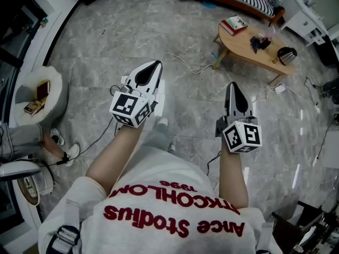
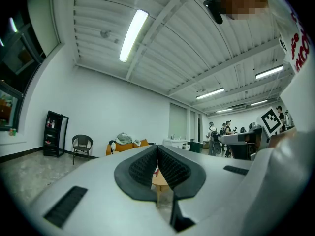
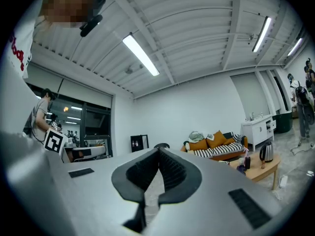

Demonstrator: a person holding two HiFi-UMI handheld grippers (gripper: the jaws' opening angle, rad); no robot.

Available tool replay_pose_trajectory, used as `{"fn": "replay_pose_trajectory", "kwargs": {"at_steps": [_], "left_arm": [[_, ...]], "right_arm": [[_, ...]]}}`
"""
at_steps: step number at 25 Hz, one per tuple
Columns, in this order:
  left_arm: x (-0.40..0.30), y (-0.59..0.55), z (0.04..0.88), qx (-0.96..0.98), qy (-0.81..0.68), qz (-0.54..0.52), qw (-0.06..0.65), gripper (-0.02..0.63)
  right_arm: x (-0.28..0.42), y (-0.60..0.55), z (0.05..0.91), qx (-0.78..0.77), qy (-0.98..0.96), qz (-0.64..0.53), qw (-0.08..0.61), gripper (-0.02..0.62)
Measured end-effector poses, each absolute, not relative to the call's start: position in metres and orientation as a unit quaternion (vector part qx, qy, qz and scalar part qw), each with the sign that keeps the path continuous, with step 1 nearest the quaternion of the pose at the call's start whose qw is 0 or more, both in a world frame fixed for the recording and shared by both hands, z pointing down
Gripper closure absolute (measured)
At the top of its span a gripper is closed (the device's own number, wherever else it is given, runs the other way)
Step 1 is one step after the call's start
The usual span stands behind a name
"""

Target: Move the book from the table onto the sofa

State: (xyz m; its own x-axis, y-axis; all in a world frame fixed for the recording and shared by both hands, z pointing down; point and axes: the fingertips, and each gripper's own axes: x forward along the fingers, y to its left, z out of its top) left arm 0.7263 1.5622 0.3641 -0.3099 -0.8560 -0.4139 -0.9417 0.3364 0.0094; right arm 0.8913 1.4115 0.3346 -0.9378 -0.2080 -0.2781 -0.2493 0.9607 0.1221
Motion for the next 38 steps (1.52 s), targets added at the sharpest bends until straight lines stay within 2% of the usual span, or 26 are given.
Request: {"fn": "replay_pose_trajectory", "kwargs": {"at_steps": [6,23,38], "left_arm": [[0.687,1.514,0.343,-0.571,0.793,0.13,0.172,0.589],[0.506,1.363,0.227,-0.622,0.749,0.131,0.19,0.589],[0.424,1.305,0.214,-0.619,0.756,0.121,0.175,0.589]], "right_arm": [[0.858,1.368,0.312,-0.126,0.98,0.084,0.131,0.568],[0.704,1.233,0.203,-0.178,0.968,0.077,0.16,0.568],[0.629,1.17,0.174,-0.18,0.968,0.075,0.16,0.568]]}}
